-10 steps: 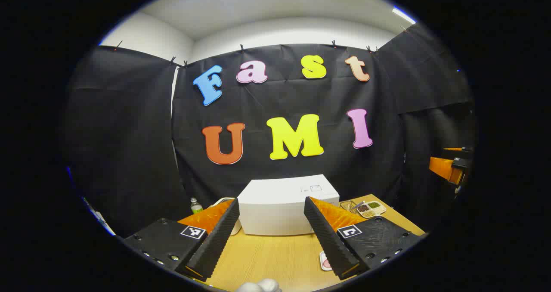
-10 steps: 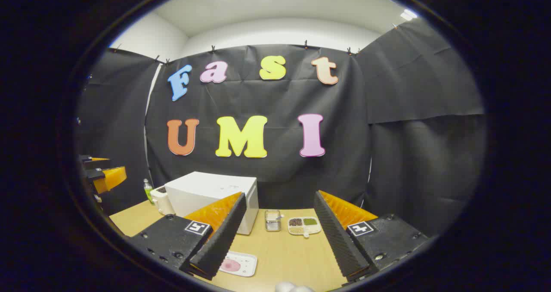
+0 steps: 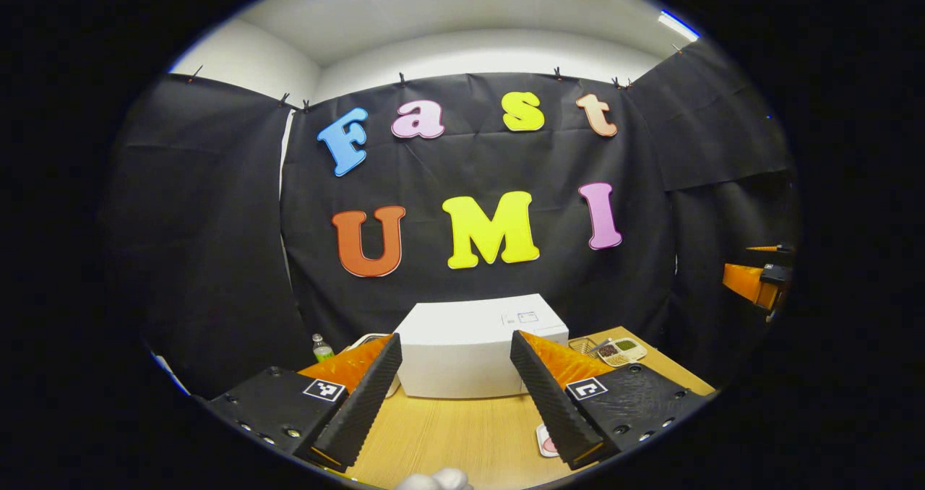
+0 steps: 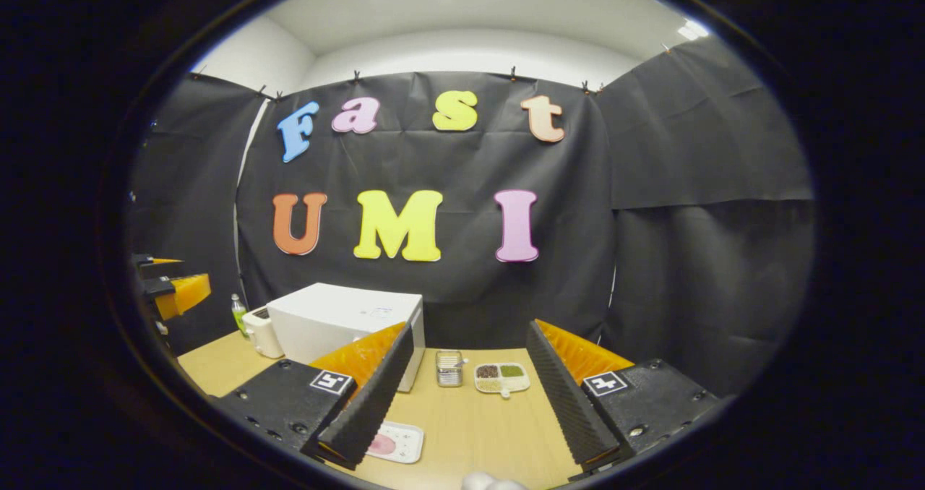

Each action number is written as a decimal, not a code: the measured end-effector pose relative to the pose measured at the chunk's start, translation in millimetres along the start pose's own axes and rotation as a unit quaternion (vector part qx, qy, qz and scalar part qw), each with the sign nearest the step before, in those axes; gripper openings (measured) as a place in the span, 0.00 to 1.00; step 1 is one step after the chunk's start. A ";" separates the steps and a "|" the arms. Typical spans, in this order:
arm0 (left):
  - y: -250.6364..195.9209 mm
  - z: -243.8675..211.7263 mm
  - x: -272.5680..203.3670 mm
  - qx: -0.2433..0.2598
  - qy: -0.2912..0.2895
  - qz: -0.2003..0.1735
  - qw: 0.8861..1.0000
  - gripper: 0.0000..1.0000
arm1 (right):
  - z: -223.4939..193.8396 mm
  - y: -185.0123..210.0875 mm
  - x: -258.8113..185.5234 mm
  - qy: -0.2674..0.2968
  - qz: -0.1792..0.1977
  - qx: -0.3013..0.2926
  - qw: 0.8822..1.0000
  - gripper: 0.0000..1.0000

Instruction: Open the microwave oven with the left hand, put the food in, and close the microwave oven.

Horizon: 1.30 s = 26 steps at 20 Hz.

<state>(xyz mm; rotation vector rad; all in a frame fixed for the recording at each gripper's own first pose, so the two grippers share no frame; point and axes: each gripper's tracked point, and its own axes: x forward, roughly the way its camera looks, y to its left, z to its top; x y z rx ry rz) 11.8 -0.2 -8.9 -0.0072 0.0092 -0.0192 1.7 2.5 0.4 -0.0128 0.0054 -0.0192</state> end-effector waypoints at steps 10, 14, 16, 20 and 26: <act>-20.5 -54.3 61.6 -0.017 -0.004 -0.019 1.000 0.95 | 14.5 12.2 12.0 0.006 -0.009 0.012 1.000 1.00; -56.4 -115.2 117.4 -0.050 0.024 -0.053 0.997 0.95 | 13.5 13.5 15.9 0.030 -0.032 0.008 0.999 1.00; -72.3 -138.0 146.9 -0.053 0.034 -0.059 0.996 0.95 | 12.9 12.0 16.9 0.039 -0.044 -0.006 0.998 1.00; -106.2 -178.6 200.4 -0.052 0.053 -0.074 0.995 0.95 | 16.7 5.6 19.8 0.059 -0.064 -0.024 0.996 1.00; -142.5 -220.9 250.3 -0.037 0.077 -0.075 0.993 0.95 | 27.8 -9.6 17.4 0.064 -0.097 -0.048 0.992 1.00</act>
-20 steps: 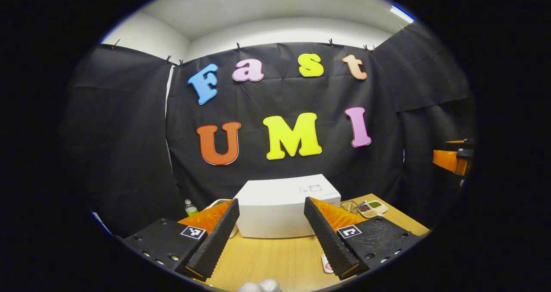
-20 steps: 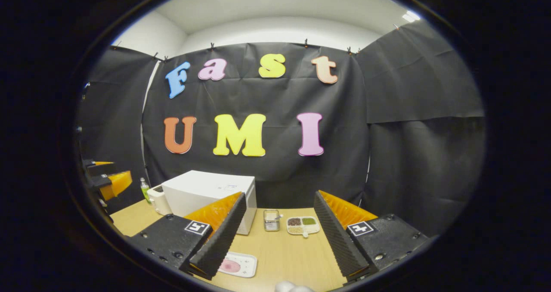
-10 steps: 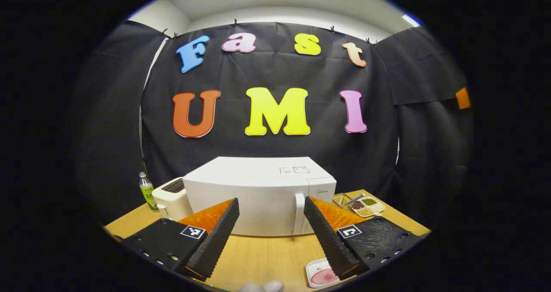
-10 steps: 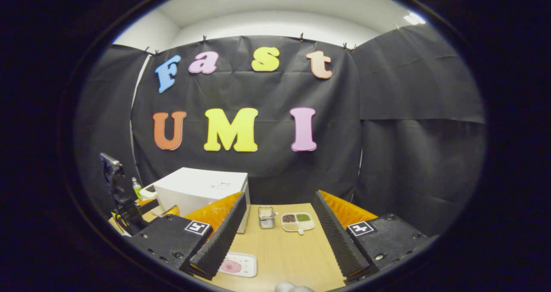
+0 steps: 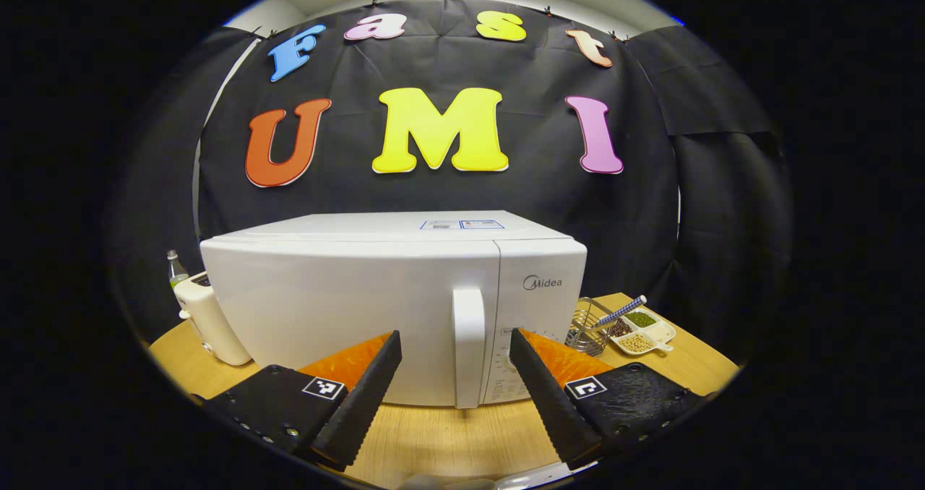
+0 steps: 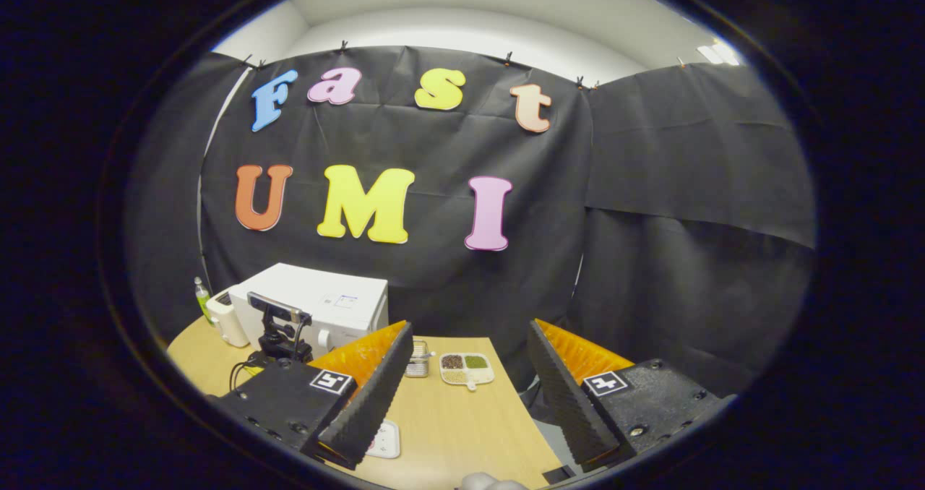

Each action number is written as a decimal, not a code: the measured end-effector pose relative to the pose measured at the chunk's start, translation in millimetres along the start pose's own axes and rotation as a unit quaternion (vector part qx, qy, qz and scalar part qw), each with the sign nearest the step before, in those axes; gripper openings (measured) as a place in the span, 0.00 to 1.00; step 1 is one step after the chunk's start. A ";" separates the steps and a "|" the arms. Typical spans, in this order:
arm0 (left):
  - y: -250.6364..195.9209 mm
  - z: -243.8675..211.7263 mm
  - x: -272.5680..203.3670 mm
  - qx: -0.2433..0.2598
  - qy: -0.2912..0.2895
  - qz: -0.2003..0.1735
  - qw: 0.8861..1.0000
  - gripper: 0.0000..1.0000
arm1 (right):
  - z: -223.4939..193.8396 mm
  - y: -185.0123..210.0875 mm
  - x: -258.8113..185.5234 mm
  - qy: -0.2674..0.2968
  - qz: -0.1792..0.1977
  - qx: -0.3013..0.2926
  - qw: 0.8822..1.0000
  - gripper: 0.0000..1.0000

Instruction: Open the microwave oven with the left hand, put the food in, and close the microwave oven.

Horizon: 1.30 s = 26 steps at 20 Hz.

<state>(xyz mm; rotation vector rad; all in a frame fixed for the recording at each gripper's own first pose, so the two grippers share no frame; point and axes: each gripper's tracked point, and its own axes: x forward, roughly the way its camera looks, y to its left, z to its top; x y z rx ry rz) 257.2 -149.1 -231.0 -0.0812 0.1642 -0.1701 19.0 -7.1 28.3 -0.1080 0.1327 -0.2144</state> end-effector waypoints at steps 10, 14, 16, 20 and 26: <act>-8.9 -25.4 20.3 0.003 0.033 -0.024 0.999 0.27 | -20.9 -3.8 2.5 0.026 -0.014 0.042 0.999 1.00; -6.7 -23.7 15.5 -0.005 0.035 -0.031 0.999 0.12 | -23.9 3.4 -0.4 0.032 -0.006 0.049 0.998 1.00; -5.9 -24.7 16.1 0.010 0.038 -0.029 0.999 0.08 | -19.9 7.8 -2.1 0.027 -0.001 0.049 0.998 0.96; -5.2 -29.1 -2.2 0.007 0.041 -0.028 0.999 0.09 | -12.0 20.4 -8.9 0.014 0.013 0.021 1.000 1.00; 20.5 -44.3 -85.3 0.008 0.035 -0.055 0.998 0.08 | -9.7 61.0 -14.0 0.004 0.072 0.005 0.997 1.00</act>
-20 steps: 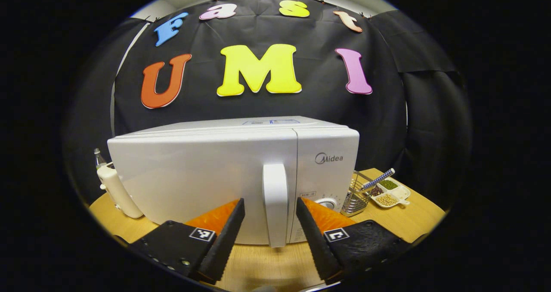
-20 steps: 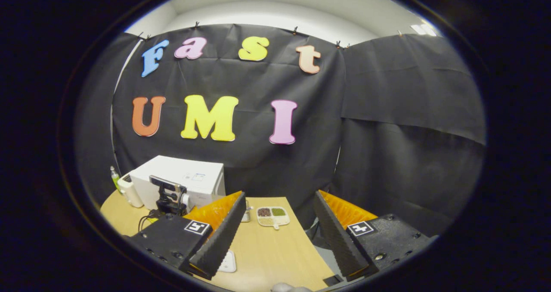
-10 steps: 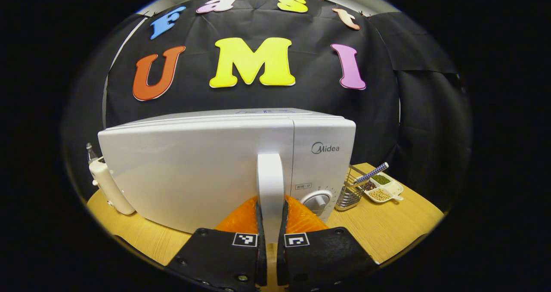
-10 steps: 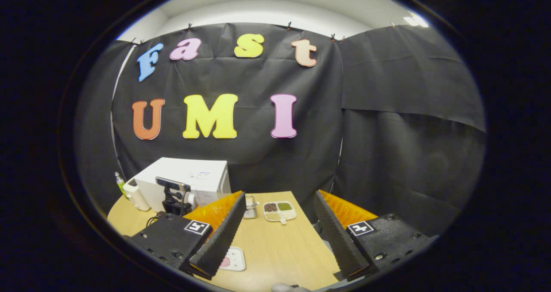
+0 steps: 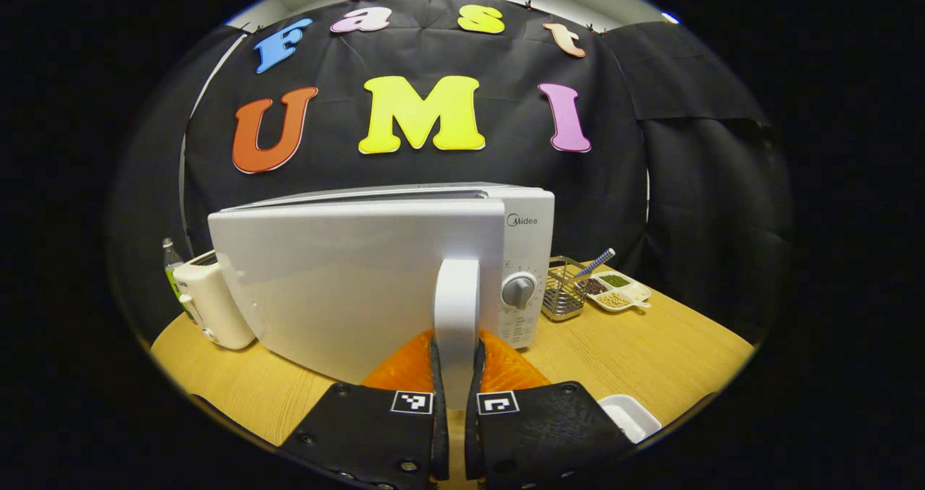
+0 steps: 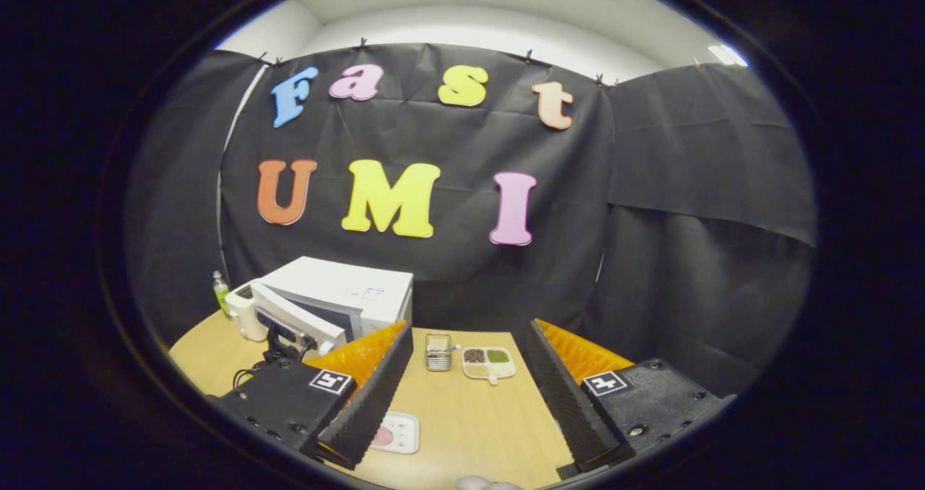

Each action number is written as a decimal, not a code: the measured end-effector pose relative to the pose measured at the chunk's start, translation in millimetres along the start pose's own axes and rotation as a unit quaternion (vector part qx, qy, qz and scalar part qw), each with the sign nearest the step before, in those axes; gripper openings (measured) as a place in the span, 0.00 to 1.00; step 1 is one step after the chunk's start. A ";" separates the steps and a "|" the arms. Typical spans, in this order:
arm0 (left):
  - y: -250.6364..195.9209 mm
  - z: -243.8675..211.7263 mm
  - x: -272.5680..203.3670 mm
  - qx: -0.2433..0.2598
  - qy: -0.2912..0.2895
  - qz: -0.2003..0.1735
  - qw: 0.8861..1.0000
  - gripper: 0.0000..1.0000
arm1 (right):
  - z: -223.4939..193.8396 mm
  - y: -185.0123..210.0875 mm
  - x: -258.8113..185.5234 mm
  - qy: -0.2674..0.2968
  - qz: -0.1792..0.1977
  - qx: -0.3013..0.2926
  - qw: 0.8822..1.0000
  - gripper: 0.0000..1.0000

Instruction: Open the microwave oven with the left hand, put the food in, and close the microwave oven.

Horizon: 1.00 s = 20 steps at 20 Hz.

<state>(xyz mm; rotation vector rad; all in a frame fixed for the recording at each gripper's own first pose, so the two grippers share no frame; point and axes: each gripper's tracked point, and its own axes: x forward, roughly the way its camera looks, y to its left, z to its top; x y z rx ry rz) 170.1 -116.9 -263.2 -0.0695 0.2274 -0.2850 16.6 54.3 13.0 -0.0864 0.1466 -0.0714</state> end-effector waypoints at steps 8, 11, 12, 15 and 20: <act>52.1 -21.1 -86.6 0.001 0.016 0.040 0.999 0.07 | 2.7 58.3 -2.4 -0.018 0.081 0.011 0.996 1.00; 71.8 -25.6 -105.5 0.005 0.023 0.064 0.998 0.08 | -2.7 65.7 -3.7 -0.013 0.090 0.013 0.996 1.00; 80.0 -27.6 -112.6 0.008 0.027 0.075 0.997 0.07 | -6.1 68.1 -4.3 -0.008 0.093 0.017 0.995 1.00; 106.6 -33.8 -134.0 -0.006 0.032 0.105 0.994 0.08 | -11.6 72.9 -5.8 -0.001 0.099 0.023 0.995 1.00; 142.7 -37.8 -151.6 0.008 0.030 0.154 0.988 0.40 | -18.3 76.0 -2.0 0.007 0.103 0.019 0.994 1.00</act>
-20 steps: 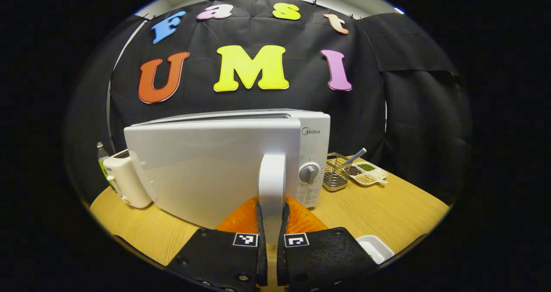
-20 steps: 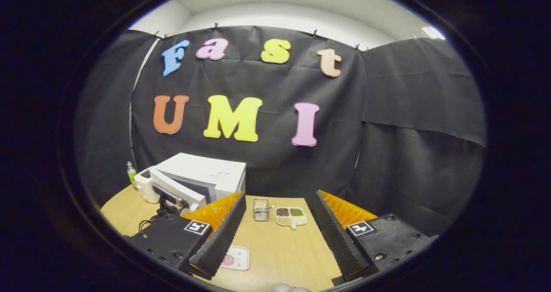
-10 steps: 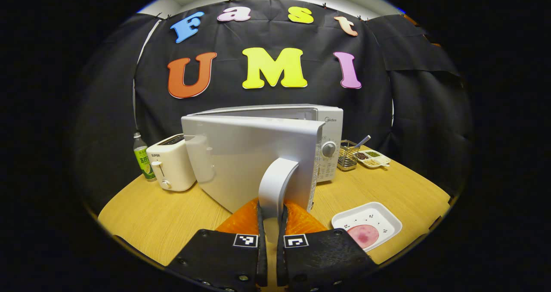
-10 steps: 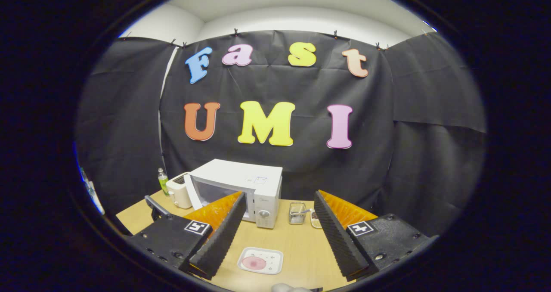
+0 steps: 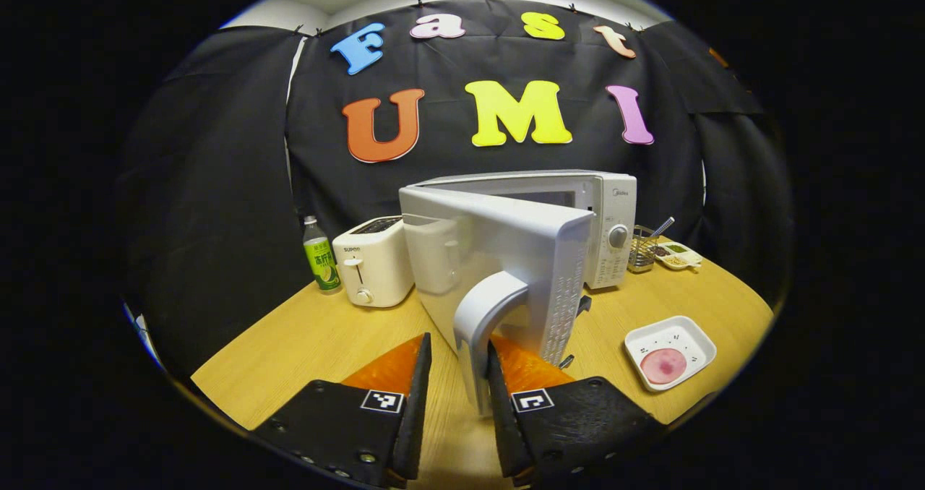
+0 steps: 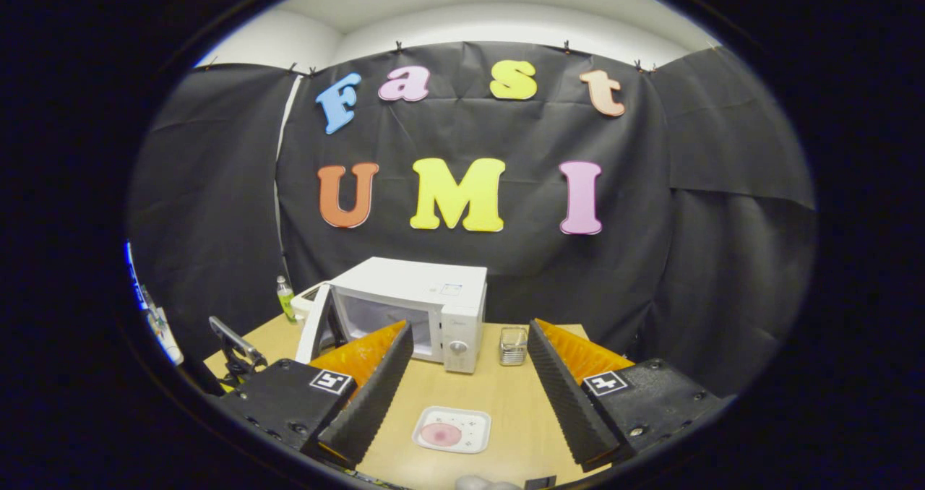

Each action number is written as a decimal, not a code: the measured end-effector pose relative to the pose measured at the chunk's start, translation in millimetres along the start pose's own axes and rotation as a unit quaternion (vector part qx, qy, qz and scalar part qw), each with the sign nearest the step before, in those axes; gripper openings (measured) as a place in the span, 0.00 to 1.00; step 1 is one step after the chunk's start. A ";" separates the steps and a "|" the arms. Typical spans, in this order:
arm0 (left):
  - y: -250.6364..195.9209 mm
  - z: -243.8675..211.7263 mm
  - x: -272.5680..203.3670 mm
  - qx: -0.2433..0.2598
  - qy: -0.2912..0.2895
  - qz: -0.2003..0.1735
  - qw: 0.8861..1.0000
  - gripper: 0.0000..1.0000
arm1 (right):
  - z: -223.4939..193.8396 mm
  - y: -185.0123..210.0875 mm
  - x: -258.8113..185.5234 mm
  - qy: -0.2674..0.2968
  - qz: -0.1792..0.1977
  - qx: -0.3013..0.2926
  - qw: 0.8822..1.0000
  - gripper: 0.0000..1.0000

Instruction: Open the microwave oven with the left hand, put the food in, and close the microwave oven.

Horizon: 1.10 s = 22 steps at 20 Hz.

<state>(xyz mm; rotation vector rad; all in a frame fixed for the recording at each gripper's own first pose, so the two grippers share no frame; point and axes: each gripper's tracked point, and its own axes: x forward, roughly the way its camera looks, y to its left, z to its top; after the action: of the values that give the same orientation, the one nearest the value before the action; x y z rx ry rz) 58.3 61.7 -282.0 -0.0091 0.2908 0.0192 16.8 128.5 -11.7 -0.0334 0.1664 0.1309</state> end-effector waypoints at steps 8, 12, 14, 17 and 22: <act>15.2 2.3 -6.4 0.014 -0.001 0.000 1.000 0.95 | -6.0 14.2 3.3 0.005 0.019 -0.007 1.000 1.00; 34.0 7.5 -19.3 0.017 -0.005 0.000 1.000 0.96 | -12.8 20.9 7.3 0.012 0.031 -0.007 0.999 1.00; 51.4 12.3 -28.0 0.019 -0.012 0.004 1.000 0.96 | -19.6 25.2 11.4 0.018 0.038 -0.009 0.999 1.00; 77.6 7.6 -33.3 0.020 -0.005 0.015 1.000 0.96 | -29.7 30.1 16.9 0.024 0.046 -0.005 0.999 1.00; 101.8 3.2 -38.4 0.010 0.010 0.012 1.000 0.95 | -60.3 24.3 27.2 0.047 0.046 -0.003 0.998 1.00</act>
<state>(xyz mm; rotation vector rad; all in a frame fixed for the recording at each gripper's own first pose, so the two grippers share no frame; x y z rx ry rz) 20.4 162.8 -268.5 0.0137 0.3110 0.0406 30.4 153.5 -76.2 -0.0373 0.2624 0.2226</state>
